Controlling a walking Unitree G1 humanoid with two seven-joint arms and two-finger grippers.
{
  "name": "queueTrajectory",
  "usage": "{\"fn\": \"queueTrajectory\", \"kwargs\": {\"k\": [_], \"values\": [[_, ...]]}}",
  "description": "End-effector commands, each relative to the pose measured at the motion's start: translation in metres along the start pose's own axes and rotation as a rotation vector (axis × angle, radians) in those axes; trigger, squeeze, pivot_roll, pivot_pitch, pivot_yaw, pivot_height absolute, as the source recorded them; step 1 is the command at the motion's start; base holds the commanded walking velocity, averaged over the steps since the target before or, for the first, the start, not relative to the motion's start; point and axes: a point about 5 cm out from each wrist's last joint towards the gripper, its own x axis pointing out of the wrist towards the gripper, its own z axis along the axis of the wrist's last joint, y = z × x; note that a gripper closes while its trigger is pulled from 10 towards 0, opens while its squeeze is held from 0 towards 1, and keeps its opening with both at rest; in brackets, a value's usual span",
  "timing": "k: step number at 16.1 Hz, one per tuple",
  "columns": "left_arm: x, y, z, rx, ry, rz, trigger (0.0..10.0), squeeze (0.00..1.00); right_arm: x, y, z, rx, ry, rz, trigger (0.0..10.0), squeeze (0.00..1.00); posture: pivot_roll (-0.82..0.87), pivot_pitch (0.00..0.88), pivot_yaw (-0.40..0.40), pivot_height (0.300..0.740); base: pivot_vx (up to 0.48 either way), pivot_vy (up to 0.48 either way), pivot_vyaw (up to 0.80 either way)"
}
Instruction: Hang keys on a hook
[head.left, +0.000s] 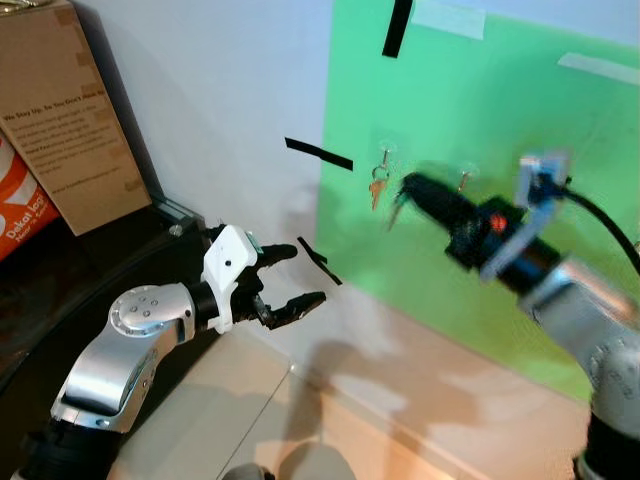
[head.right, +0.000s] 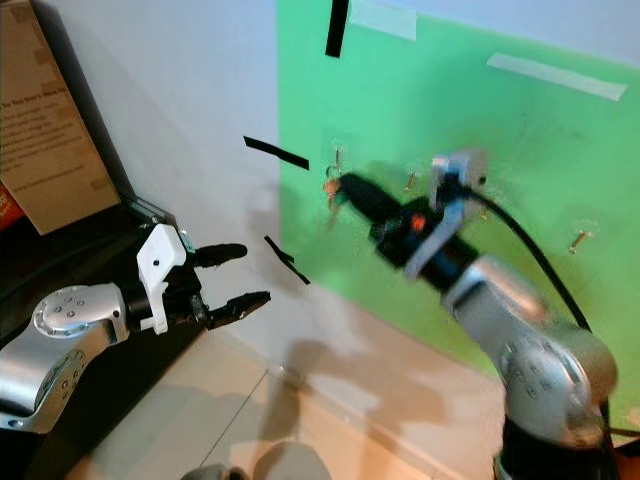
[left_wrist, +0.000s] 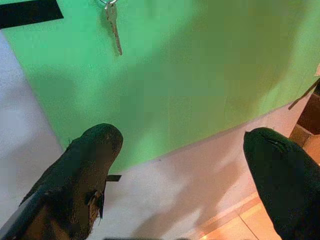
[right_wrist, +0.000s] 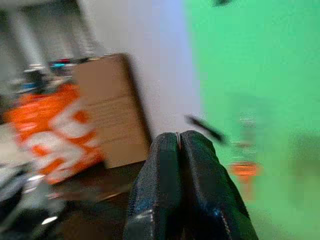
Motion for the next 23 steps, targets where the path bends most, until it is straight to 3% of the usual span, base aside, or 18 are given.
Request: {"fn": "queueTrajectory", "kwargs": {"k": [1, 2, 10, 22, 23], "values": [[0.002, -0.002, 0.001, 0.009, 0.000, -0.015, 10.0, 0.00, 0.003, -0.009, 0.003, -0.018, -0.016, -0.090, 10.0, 0.00, -0.04, 0.000, -0.029, 0.740, 0.000, 0.000, 0.00], [0.002, -0.002, 0.000, 0.008, 0.001, -0.015, 10.0, 0.00, 0.006, -0.017, 0.004, -0.030, -0.025, -0.163, 10.0, 0.00, -0.04, 0.000, -0.029, 0.740, 0.000, 0.000, 0.00], [0.001, -0.003, -0.001, 0.004, 0.004, -0.012, 10.0, 0.00, 0.016, -0.029, 0.001, -0.044, -0.021, -0.282, 10.0, 0.00, -0.03, 0.000, -0.043, 0.740, 0.000, 0.000, 0.00], [0.001, -0.004, 0.000, 0.010, 0.001, -0.023, 10.0, 0.00, 0.002, -0.047, -0.014, -0.015, 0.043, -0.432, 10.0, 0.00, -0.03, 0.000, -0.045, 0.740, 0.000, 0.000, 0.00], [0.000, -0.004, 0.000, 0.010, 0.001, -0.024, 10.0, 0.00, 0.001, -0.047, -0.021, -0.004, 0.088, -0.427, 10.0, 0.00, -0.03, 0.000, -0.044, 0.740, 0.000, 0.000, 0.00]]}}
